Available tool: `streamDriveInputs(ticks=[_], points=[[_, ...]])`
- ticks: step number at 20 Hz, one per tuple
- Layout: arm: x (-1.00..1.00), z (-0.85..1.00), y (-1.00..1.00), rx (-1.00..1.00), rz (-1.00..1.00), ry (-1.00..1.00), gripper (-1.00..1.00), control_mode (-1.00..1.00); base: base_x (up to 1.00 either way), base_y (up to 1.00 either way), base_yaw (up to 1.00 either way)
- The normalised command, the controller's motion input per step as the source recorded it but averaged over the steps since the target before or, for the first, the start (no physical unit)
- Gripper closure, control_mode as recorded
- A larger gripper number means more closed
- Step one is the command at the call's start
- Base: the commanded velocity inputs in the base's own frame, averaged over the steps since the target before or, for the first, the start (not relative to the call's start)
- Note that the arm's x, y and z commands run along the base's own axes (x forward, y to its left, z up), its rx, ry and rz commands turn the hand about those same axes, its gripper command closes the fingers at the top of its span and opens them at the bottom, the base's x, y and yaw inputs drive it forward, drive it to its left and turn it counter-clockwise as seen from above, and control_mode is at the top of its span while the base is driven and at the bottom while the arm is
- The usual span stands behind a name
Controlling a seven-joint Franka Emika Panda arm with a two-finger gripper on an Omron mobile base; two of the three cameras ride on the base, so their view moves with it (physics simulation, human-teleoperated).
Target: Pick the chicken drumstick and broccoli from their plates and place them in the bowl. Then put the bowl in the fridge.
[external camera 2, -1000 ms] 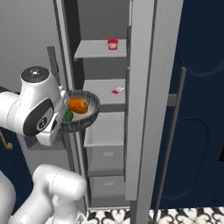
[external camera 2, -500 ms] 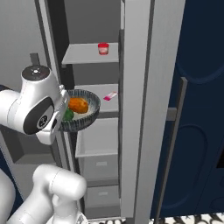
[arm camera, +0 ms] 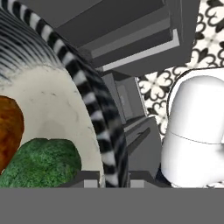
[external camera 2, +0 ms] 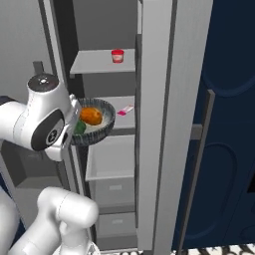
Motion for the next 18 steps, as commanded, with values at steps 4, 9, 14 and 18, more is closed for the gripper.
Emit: streamDriveInputs(ticks=[4, 9, 14, 18], points=[[0.48, 0.00, -0.27, 0.00, 0.02, -0.11, 1.00, -1.00, 0.00, 0.00, 0.00], [0.73, -0.17, 0.00, -0.01, 0.03, -0.06, 1.00, -1.00, 0.00, 0.00, 0.00], [0.70, -0.22, 0.00, -0.02, 0.04, -0.03, 1.00, -1.00, 0.00, 0.00, 0.00], [0.64, -0.19, 0.01, -0.01, 0.07, 0.00, 1.00, -1.00, 0.00, 0.00, 0.00]])
